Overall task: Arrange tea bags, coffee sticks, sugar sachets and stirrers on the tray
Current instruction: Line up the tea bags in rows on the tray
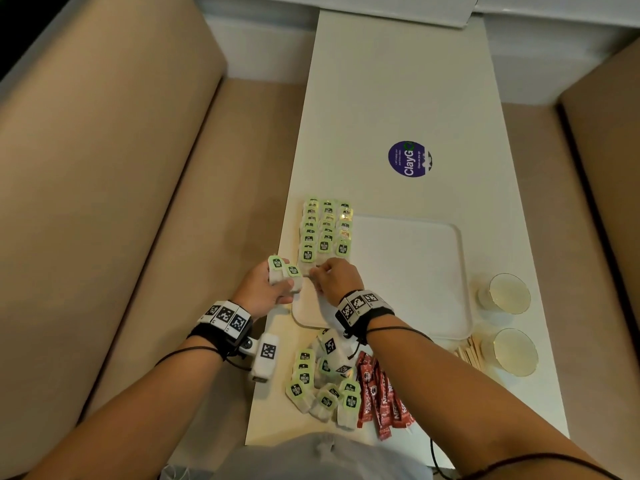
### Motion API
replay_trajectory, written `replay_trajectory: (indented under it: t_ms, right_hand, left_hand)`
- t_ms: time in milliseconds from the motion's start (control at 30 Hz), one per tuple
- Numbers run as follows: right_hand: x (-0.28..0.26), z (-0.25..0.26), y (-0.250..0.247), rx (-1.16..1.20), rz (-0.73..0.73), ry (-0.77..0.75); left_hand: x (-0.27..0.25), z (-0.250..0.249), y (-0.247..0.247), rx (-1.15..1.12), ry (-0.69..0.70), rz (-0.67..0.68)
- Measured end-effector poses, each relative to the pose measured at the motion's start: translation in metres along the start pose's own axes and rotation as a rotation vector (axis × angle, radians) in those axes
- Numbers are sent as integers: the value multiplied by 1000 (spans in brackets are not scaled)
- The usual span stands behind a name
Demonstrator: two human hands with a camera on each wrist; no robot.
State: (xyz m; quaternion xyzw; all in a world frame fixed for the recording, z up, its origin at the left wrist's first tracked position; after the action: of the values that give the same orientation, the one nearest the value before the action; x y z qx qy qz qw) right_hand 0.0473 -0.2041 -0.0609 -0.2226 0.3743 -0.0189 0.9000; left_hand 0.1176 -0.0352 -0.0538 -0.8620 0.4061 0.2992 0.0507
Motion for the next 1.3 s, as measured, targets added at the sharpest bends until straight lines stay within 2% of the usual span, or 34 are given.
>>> replay_trajectory:
  t_ms: [67, 167, 367, 500, 600, 733, 967, 1300]
  right_hand:
    - [-7, -1, -1, -25, 0, -46]
    - [-18, -1, -3, -11, 89, -155]
    - [-26, -3, -1, -32, 160, -268]
    - [-28, -6, -2, -26, 96, -266]
    - [-31, -5, -4, -8, 61, -278]
    - [-34, -5, -2, 20, 61, -274]
    - [-34, -12, 5, 12, 95, -213]
    - [-25, -11, -10, 42, 37, -206]
  left_hand:
    - [-1, 0, 0, 6, 4, -6]
    - [0, 0, 2, 41, 7, -3]
    - [-1, -6, 8, 189, 32, 90]
    - [-4, -13, 15, 211, 58, 124]
    - [-4, -15, 15, 179, 61, 63]
    - [-2, -16, 16, 151, 51, 0]
    - [1, -23, 21, 125, 54, -19]
    - [8, -26, 27, 79, 39, -18]
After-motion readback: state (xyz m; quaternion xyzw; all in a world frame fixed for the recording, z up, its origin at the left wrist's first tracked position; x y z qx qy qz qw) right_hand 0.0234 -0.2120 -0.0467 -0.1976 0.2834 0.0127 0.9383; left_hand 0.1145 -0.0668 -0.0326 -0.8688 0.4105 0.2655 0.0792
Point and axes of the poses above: each hand's wrist, its own x-axis towards the middle knuckle, its own y-axis out of the palm, z = x × y, the point moved 2 cm from there along x, towards the middle knuckle, and after that the axes turned 15 degrees about z, right-handed, at the moved point
